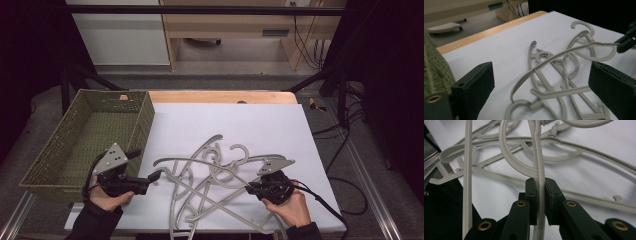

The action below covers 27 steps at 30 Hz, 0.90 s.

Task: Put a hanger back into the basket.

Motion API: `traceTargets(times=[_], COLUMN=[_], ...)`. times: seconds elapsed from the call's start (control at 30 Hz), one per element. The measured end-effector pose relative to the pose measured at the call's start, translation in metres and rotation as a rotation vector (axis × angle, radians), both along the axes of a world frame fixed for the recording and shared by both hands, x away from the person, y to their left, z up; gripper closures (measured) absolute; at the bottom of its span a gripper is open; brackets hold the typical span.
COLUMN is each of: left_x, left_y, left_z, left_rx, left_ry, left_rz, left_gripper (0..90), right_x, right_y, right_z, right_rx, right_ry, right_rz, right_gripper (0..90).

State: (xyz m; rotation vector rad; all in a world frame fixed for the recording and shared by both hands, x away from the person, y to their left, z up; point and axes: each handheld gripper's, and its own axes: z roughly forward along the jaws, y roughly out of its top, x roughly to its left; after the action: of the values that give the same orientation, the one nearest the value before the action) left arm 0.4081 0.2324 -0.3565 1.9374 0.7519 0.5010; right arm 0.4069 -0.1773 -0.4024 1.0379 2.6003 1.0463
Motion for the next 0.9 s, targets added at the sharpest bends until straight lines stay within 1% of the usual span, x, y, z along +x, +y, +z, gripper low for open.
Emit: traceTargets(times=[0.07,0.1,0.17,0.2,0.27,0.4,0.43,0.5,0.57,0.6,0.63,0.67,0.7,0.73,0.77,0.8,0.83,0.87,0.9], left_x=[0.002,0.002,0.004,0.005,0.007,0.009,0.009,0.01,0.01,0.009,0.009,0.008,0.008,0.008,0.007,0.007,0.007,0.007,0.007], left_y=[-0.007,-0.011,-0.018,-0.021,-0.027,-0.037,-0.037,-0.045,-0.049,-0.051,-0.051,-0.054,-0.056,-0.057,-0.059,-0.059,-0.062,-0.062,-0.064], left_z=[-0.001,-0.001,-0.003,-0.003,-0.005,-0.006,-0.006,-0.007,-0.008,-0.009,-0.009,-0.011,-0.012,-0.013,-0.014,-0.014,-0.017,-0.017,-0.02], left_rx=[0.022,0.04,0.072,0.085,0.117,0.178,0.178,0.228,0.254,0.275,0.275,0.288,0.299,0.31,0.33,0.33,0.349,0.349,0.366], left_ry=[0.005,0.01,0.013,0.018,0.032,0.047,0.047,0.059,0.068,0.067,0.067,0.071,0.074,0.076,0.078,0.078,0.08,0.08,0.09], left_rz=[-0.018,-0.034,-0.056,-0.069,-0.083,-0.128,-0.128,-0.16,-0.187,-0.199,-0.199,-0.228,-0.242,-0.251,-0.265,-0.265,-0.285,-0.285,-0.305], left_gripper=[6.5,6.8,7.1,7.7,8.2,9.8,10.8,12.5,15.0,16.6,18.6,21.1,22.8,24.5,25.9,27.6,30.4,31.8,33.7], right_x=[0.001,0.002,0.003,0.002,0.003,0.003,0.003,0.002,0.001,0.001,0.0,0.0,-0.001,-0.001,-0.002,-0.002,-0.003,-0.003,-0.004], right_y=[0.002,0.002,0.004,0.004,0.006,0.007,0.007,0.009,0.009,0.01,0.01,0.01,0.011,0.011,0.012,0.012,0.012,0.012,0.013], right_z=[0.003,0.005,0.007,0.009,0.009,0.011,0.011,0.01,0.01,0.01,0.01,0.01,0.01,0.01,0.01,0.01,0.009,0.01,0.009], right_rx=[0.015,0.015,0.026,0.024,0.04,0.019,0.019,0.014,0.008,0.005,0.008,-0.002,0.001,-0.002,-0.001,-0.001,0.006,0.001,0.003], right_ry=[0.0,-0.001,-0.013,-0.01,-0.017,-0.016,-0.016,-0.012,-0.007,-0.009,-0.004,-0.006,-0.001,-0.002,-0.002,-0.002,-0.006,-0.003,-0.003], right_rz=[0.014,0.036,0.051,0.05,0.07,0.11,0.11,0.129,0.15,0.154,0.165,0.174,0.177,0.181,0.181,0.181,0.206,0.209,0.209], right_gripper=[82.1,82.1,82.1,82.1,82.1,82.1,82.1,82.1,82.1,82.1,82.1,82.1,82.0,82.1,82.1,82.1,82.0,82.1,82.0])
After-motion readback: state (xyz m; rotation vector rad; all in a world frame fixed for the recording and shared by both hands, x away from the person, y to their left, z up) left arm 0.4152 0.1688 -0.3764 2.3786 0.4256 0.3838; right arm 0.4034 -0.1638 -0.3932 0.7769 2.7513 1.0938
